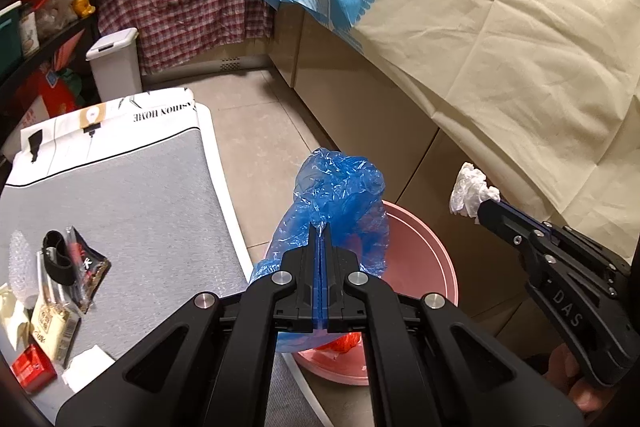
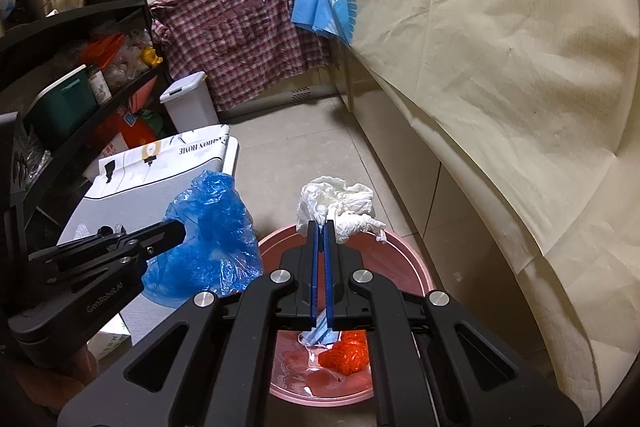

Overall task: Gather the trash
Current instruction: 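Open the right tool to drop the tissue while the left tool drops the blue bag, then move both tools back toward the remaining trash on the table, then grasp the white tissue with the left tool while the right tool grasps the black earphone cable, then carry the tissue and earphone cable over the pink bin with both tools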

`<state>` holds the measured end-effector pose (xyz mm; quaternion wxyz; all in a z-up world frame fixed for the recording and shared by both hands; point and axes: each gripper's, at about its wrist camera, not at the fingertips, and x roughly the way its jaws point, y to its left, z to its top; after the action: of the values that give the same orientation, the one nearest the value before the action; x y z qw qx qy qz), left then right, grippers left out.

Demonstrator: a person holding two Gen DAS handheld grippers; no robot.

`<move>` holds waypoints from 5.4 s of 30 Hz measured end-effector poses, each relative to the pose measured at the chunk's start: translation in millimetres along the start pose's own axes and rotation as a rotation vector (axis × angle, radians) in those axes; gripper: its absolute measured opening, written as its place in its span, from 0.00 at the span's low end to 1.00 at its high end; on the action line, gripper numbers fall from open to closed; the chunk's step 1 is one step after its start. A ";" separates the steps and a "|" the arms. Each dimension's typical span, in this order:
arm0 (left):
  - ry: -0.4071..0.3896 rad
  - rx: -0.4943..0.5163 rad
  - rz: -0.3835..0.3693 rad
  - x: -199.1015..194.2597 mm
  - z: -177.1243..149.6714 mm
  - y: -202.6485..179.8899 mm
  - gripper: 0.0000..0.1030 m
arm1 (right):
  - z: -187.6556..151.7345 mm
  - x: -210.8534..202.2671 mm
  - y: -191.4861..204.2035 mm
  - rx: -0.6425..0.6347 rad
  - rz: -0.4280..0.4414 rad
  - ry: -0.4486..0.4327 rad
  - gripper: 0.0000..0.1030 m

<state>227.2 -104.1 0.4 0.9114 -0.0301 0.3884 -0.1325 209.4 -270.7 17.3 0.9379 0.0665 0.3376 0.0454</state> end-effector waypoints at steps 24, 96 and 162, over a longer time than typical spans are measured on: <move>0.043 -0.008 -0.042 20.0 3.6 -0.6 0.27 | -0.9 14.0 -15.3 0.039 -0.057 0.032 0.43; 0.003 -0.409 0.262 -104.5 -95.0 311.5 0.27 | -25.5 130.2 298.8 -0.572 0.676 0.264 0.18; -0.125 -0.227 0.225 -164.8 -97.4 218.4 0.02 | -10.7 -46.5 178.5 -0.508 0.452 0.029 0.03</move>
<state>95.8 154.6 13.4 0.9335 -0.0974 0.3445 0.0173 159.6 -99.6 66.1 0.8857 -0.0966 0.3055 0.3359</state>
